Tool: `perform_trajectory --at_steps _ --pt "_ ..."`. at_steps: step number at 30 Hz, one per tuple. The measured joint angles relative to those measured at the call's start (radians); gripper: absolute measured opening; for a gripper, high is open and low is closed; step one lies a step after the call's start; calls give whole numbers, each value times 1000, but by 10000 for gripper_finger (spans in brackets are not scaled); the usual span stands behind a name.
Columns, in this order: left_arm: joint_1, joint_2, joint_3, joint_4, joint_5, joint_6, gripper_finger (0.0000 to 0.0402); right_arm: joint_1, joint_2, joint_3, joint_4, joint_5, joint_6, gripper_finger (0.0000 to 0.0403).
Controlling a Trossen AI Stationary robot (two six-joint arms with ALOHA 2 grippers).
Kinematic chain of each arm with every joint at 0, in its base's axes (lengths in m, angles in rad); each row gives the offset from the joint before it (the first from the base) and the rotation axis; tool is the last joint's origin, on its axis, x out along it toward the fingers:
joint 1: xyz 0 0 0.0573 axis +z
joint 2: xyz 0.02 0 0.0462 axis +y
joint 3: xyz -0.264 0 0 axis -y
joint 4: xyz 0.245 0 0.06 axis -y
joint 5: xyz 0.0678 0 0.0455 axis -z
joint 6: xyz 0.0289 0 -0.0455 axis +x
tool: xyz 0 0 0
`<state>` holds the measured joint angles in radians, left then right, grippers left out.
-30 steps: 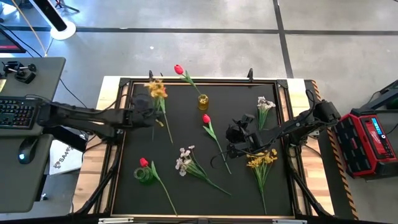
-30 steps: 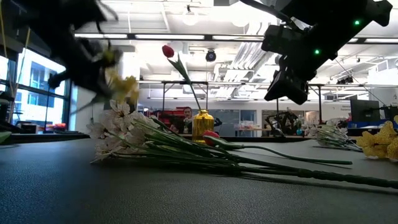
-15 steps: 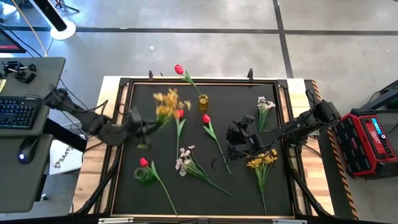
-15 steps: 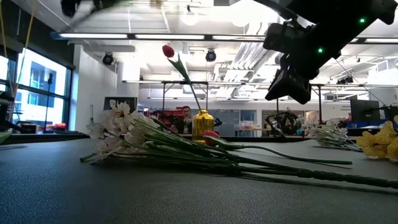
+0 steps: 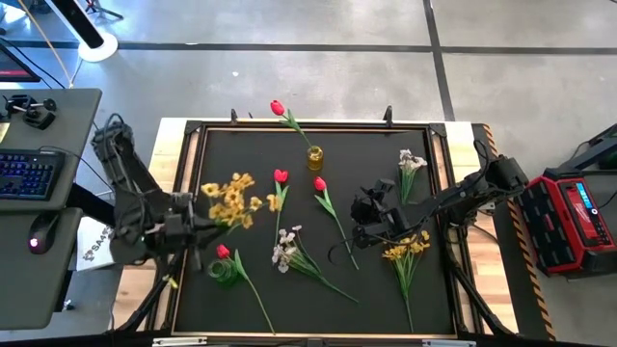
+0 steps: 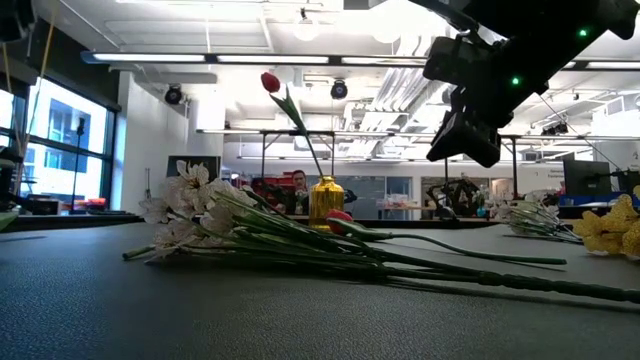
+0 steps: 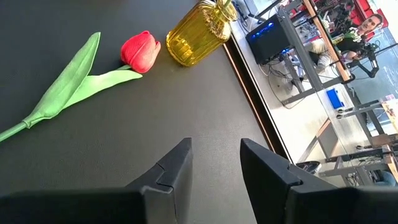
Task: Sort flowers into vase by color
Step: Put the yellow flowers into the green vase
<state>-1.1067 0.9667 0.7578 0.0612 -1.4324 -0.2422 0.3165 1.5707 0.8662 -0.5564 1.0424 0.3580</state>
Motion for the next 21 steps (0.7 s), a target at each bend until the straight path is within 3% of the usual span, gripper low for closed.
perform_trajectory --at_steps 13,21 --pt "-220 241 0 36 -138 -112 3 -2 0 22 13 -2 0 118" --pt "-188 255 -26 -42 -139 -185 3 -2 0 98 13 -1 -72 118"
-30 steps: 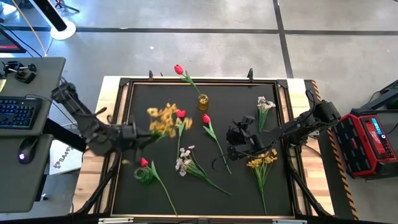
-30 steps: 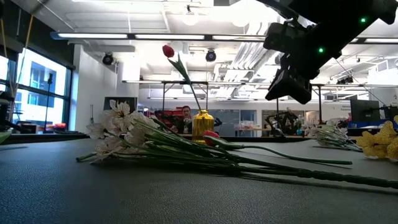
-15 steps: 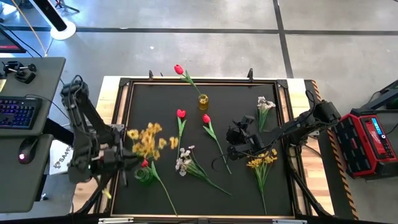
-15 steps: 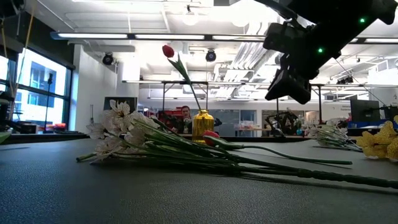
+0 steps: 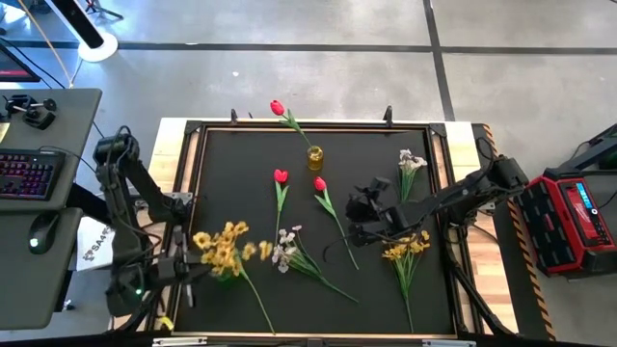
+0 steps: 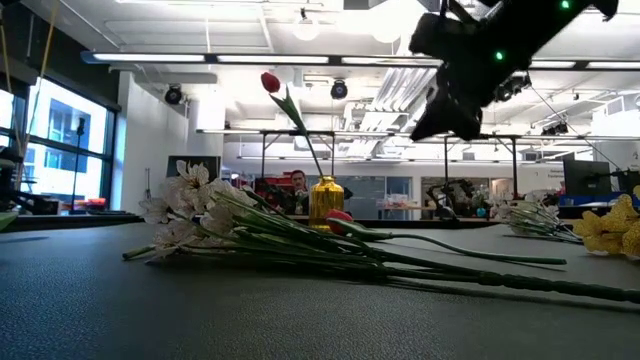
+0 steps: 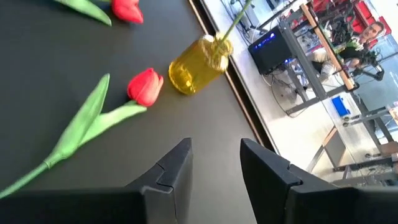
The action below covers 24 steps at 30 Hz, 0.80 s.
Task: Sort flowers into vase by color
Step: Put the yellow flowers into the green vase
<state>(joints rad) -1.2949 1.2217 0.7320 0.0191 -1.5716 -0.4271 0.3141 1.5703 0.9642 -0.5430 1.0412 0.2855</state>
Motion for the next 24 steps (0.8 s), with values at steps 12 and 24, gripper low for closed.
perform_trajectory --at_steps 12,24 --pt "38 -43 20 91 -1 110 3 0 0 38 3 0 -57 118" --pt "38 -39 20 -191 1 -206 3 0 0 37 2 0 -69 118"
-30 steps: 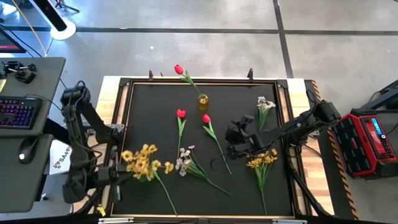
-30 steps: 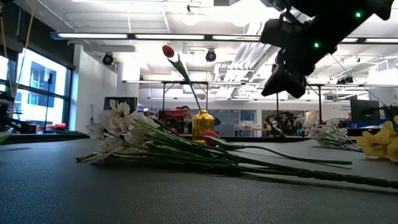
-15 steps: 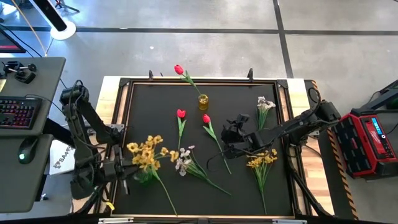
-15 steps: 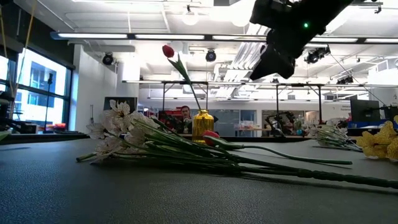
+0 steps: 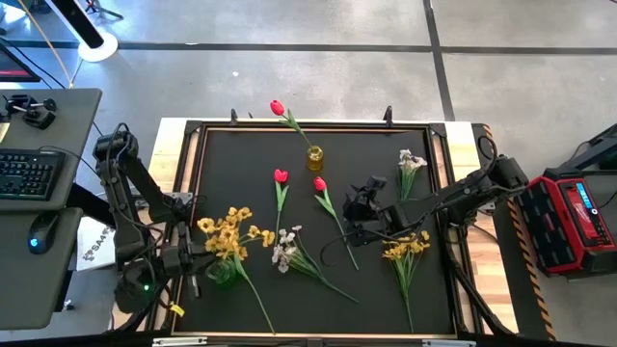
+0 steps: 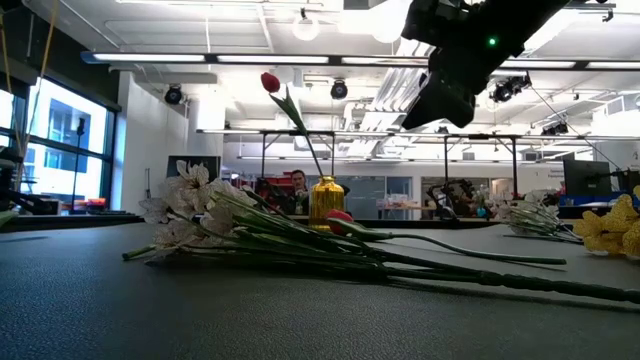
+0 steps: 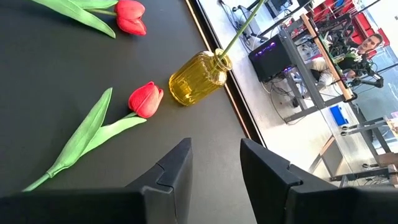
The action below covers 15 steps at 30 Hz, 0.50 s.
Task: Sort flowers into vase by color
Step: Put the yellow flowers into the green vase
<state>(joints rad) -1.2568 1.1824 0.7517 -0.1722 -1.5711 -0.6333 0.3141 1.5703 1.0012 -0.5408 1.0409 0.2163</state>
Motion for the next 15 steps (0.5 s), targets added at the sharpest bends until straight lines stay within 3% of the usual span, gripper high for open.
perform_trajectory --at_steps 15 --pt "-43 0 0 -189 0 -194 4 0 0 0 1 0 0 118"
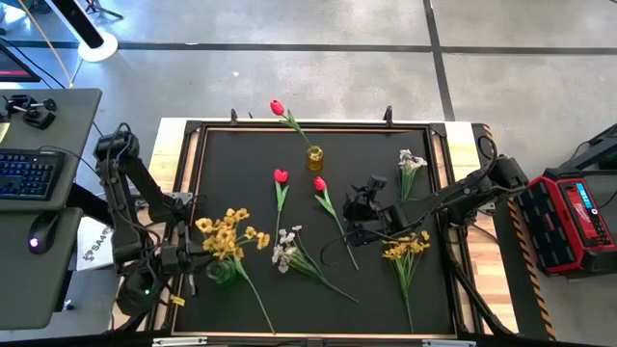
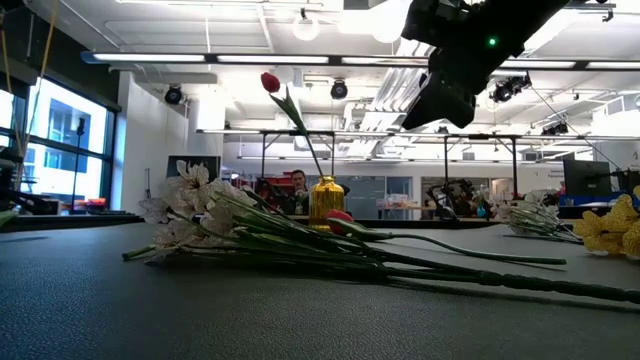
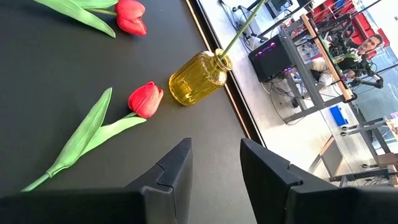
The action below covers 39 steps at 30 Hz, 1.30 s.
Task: Sort flowers into vase by color
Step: Put the yellow flowers into the green vase
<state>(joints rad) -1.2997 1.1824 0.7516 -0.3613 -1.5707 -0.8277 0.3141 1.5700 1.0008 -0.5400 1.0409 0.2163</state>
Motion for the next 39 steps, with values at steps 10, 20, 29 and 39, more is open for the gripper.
perform_trajectory --at_steps 10,20,29,39 --pt "-13 7 0 -39 0 -114 60 0 0 0 8 0 2 118" --pt "-14 7 0 -36 74 -126 133 0 0 0 10 0 0 118" --pt "-53 -5 3 -35 183 -132 136 0 0 0 13 0 0 118" --pt "-101 -92 65 -34 174 65 131 0 0 -1 22 0 -1 118"
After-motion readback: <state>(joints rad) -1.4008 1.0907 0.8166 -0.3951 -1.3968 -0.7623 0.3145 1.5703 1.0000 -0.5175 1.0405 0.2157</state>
